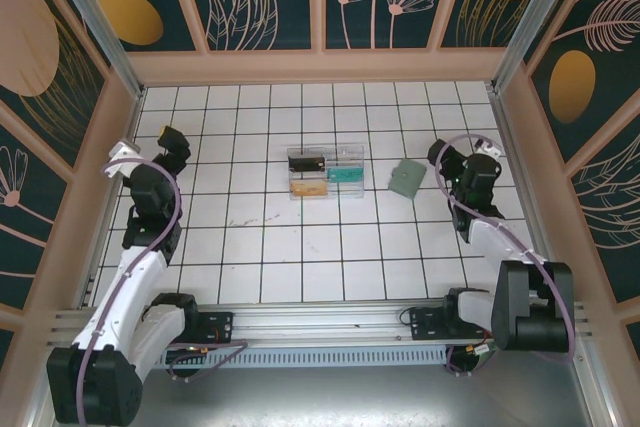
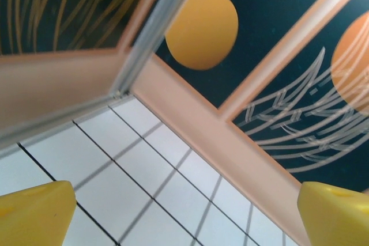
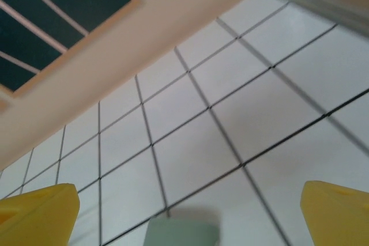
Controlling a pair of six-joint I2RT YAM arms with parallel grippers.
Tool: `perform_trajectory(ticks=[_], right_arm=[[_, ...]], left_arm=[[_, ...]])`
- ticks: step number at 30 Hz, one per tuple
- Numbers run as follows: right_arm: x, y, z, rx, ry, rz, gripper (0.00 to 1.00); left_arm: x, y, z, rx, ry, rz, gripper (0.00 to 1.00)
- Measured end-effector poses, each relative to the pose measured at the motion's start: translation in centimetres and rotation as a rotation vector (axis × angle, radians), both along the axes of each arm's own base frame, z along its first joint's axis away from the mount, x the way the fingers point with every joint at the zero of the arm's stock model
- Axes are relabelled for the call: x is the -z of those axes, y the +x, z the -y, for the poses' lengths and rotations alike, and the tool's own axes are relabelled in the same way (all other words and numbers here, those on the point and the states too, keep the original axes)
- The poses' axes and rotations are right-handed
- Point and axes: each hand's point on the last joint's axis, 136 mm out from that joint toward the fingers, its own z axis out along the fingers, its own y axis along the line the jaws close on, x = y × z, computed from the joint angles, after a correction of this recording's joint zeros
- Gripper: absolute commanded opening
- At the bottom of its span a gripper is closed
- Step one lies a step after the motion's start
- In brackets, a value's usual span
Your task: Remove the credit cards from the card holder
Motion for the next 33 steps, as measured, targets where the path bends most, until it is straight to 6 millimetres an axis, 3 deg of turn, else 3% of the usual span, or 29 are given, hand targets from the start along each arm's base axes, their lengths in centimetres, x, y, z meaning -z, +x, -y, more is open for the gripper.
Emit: perform_trajectory(ticks=[4, 8, 12, 17, 23, 33], right_arm=[[1.5, 1.0, -2.9, -0.083, 0.026, -0.099, 0.99], [3.8, 2.7, -5.7, -0.151, 0.019, -0.225, 0.99], [6.4, 4.2, -6.8, -0.168, 0.006, -0.344, 0.95], [9.3, 4.9, -6.7, -0.154, -0.018, -0.461, 0.89], [12.7, 3.9, -6.7, -0.142, -0.055, -0.585, 0.89], [13.3, 4.5, -7.6, -0.152, -0.168, -0.619, 0.67]], left_arm=[[2.9, 0.3, 2.1, 0.117, -0.055, -0.087, 0.98], [6.2, 0.5, 5.6, 0.246, -0.072, -0.197, 0.98], [7.3, 0.0, 9.3, 0.367, -0.068, -0.245, 0.99], [8.3, -0.4, 9.7, 0.388, -0.071, -0.276, 0.99], [7.9, -1.0, 9.6, 0.389, -0.072, -0.259, 0.99], [8.6, -1.0, 9.6, 0.388, -0.071, -0.284, 0.99]])
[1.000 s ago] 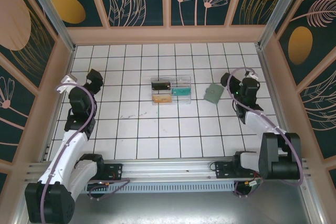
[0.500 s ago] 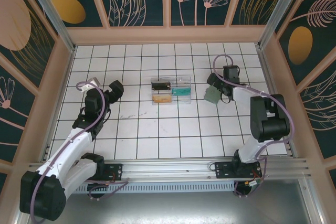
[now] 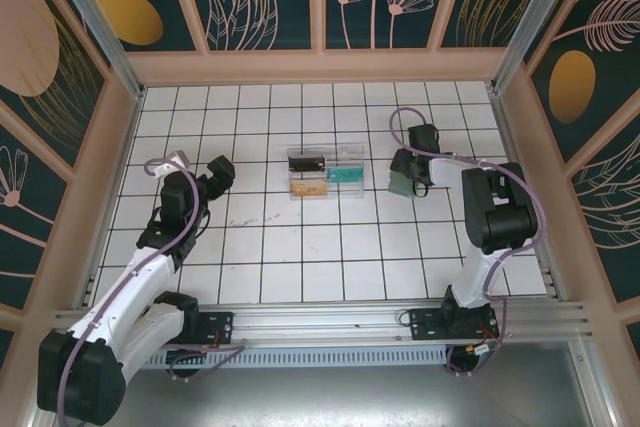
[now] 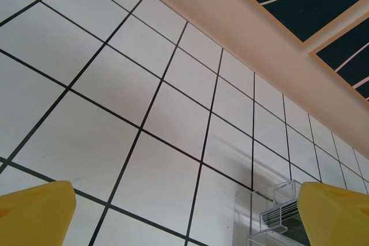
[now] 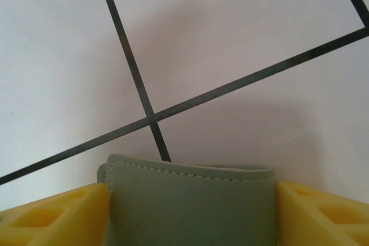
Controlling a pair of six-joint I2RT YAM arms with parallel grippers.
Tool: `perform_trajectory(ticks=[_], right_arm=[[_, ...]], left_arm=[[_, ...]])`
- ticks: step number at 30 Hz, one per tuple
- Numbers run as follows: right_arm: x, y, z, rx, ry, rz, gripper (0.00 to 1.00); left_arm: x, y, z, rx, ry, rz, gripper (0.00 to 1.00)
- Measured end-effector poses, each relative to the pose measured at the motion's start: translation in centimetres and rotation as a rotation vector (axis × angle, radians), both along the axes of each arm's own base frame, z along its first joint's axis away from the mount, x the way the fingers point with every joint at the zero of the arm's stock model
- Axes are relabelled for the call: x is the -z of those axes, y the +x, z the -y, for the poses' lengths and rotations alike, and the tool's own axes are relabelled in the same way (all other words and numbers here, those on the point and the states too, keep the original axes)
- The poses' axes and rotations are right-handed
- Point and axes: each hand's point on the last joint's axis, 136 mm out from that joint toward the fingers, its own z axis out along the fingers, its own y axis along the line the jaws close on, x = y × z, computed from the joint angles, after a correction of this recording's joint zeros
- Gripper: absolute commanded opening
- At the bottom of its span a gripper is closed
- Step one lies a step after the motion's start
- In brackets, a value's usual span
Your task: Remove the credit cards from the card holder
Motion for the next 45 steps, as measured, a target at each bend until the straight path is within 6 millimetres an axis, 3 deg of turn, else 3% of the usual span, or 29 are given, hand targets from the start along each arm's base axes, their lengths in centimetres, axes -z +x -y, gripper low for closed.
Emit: perform_trajectory(ticks=[3, 6, 12, 19, 23, 28, 36, 45], right_arm=[[0.0, -0.3, -0.7, -0.014, -0.006, 0.009, 0.66], [0.1, -1.9, -1.7, -0.045, 0.000, 0.012, 0.66], [0.2, -7.5, -4.3, -0.116, 0.026, 0.005, 0.64], [0.0, -14.7, -8.6, -0.219, 0.091, -0.071, 0.64], [0.1, -17.2, -10.2, -0.250, 0.107, -0.098, 0.64], [0.2, -18.9, -12.8, -0.279, 0.115, -0.095, 0.65], [0.1, -18.8, -18.3, -0.291, 0.117, -0.088, 0.68], [-1.1, -19.2, -22.5, -0.349, 0.199, -0.087, 0.77]], left_arm=[[0.1, -0.1, 0.0, 0.000, 0.002, -0.007, 0.99], [0.3, -0.1, 0.0, 0.000, 0.004, -0.012, 0.99], [0.5, -0.2, -0.1, 0.000, 0.006, -0.022, 0.99], [0.9, -0.4, -0.1, 0.000, 0.010, -0.039, 0.99], [0.9, -0.4, -0.1, 0.001, 0.011, -0.041, 0.99], [0.7, -0.6, 0.2, 0.017, 0.002, -0.036, 0.99], [0.4, -1.2, 1.2, 0.068, -0.025, -0.042, 0.95], [0.5, -3.2, 6.7, 0.222, -0.042, -0.084, 0.89]])
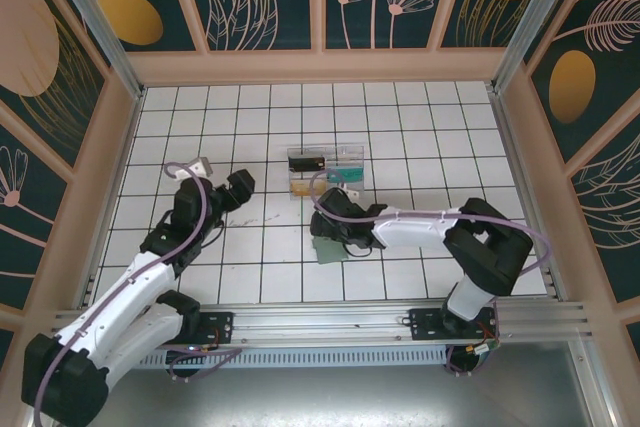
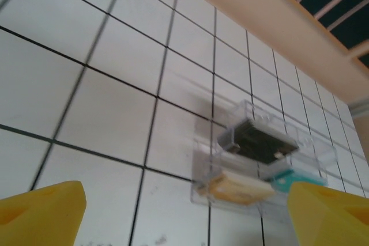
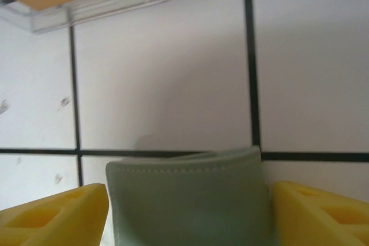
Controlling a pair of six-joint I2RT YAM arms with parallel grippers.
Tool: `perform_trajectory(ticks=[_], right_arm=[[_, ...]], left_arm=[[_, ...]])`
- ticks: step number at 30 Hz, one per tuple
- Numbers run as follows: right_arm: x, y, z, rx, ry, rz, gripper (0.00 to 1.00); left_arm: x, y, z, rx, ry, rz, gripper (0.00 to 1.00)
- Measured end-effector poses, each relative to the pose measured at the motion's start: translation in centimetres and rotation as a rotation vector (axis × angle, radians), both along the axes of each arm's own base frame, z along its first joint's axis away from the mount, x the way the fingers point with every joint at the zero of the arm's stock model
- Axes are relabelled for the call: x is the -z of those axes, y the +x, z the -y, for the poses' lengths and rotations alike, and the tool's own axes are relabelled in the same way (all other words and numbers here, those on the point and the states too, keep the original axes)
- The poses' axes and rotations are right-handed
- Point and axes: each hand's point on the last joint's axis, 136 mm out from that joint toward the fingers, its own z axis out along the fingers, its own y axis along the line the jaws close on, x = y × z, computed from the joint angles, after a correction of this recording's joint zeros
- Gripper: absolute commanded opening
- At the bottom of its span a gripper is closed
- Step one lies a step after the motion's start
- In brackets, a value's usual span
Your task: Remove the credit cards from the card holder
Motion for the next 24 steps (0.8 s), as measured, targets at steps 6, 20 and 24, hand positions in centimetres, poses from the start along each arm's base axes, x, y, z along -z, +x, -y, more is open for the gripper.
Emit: perform_trajectory(ticks=[6, 20, 24], right_arm=[[-3.2, -1.1, 1.6, -0.032, 0.081, 0.082, 0.73], [-1.4, -3.7, 5.5, -0.119, 0.276, 0.095, 0.30], [-1.6, -4.3, 4.7, -0.163, 0.335, 0.096, 0.27]], left_arm=[[1.4, -1.6, 3.7, 0.077, 0.037, -0.077, 0.83], [6.7, -7.2, 13.4, 0.286, 0.187, -0.309, 0.59], [9.7, -9.0, 15.6, 0.336, 0.272, -0.392, 0.53]])
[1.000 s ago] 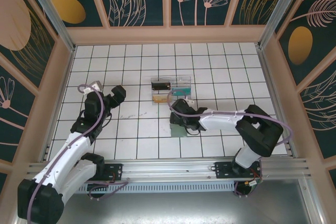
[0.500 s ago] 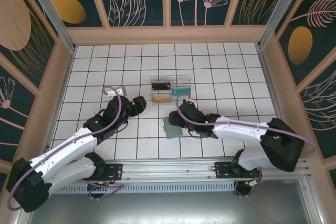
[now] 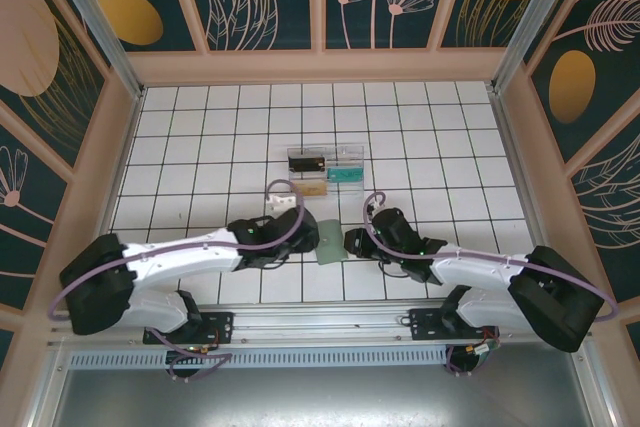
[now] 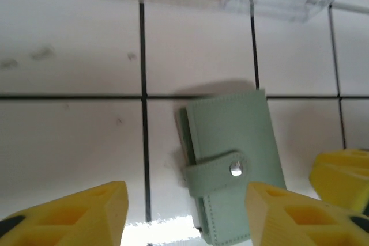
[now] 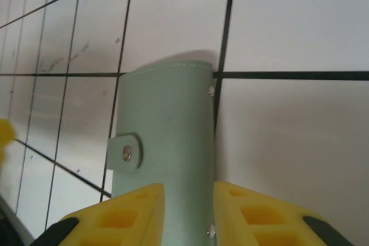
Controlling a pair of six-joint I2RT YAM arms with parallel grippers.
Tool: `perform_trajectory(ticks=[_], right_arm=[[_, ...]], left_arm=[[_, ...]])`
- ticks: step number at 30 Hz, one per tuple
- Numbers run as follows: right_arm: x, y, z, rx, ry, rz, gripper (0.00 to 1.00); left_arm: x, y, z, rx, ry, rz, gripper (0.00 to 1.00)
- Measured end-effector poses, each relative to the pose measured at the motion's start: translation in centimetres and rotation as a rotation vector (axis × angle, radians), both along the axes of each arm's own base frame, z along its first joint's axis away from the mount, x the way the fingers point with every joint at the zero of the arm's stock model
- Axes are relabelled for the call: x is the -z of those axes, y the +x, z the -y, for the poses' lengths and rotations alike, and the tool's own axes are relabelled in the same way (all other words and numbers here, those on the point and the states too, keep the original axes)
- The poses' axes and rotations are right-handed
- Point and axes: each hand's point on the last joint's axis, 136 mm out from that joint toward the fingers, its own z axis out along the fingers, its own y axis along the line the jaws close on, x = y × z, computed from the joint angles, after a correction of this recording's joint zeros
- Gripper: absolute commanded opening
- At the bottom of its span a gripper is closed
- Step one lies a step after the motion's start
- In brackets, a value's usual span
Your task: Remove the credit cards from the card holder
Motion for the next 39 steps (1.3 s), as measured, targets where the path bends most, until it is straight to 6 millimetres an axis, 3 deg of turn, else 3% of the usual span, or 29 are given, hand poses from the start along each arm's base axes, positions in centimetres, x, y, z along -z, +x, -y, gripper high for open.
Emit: perform_trajectory(ticks=[4, 6, 16, 25, 30, 33, 39], right_arm=[[0.7, -0.9, 0.0, -0.030, 0.022, -0.015, 0.24], [0.9, -1.2, 0.1, -0.036, 0.027, -0.020, 0.20], [1.2, -1.0, 0.0, -0.038, 0.034, -0.026, 0.22], [1.8, -1.0, 0.2, -0.036, 0.030, -0.035, 0.22], [2.2, -1.2, 0.1, -0.043, 0.024, -0.048, 0.22], [2.3, -1.3, 0.1, -0.048, 0.023, -0.055, 0.22], [2.3, -1.3, 0.1, -0.049, 0.024, -0.056, 0.23]], left_arm=[[1.4, -0.7, 2.0, 0.039, 0.049, -0.040, 0.43], [1.6, -0.5, 2.9, 0.051, 0.057, -0.049, 0.32], [2.4, 0.6, 5.3, 0.091, 0.123, -0.061, 0.37], [4.7, 0.2, 4.9, 0.115, 0.195, -0.099, 0.39], [4.7, 0.3, 5.0, 0.120, 0.201, -0.098, 0.45], [4.8, 0.3, 5.1, 0.121, 0.206, -0.099, 0.41], [4.9, 0.3, 4.7, 0.123, 0.228, -0.096, 0.25]])
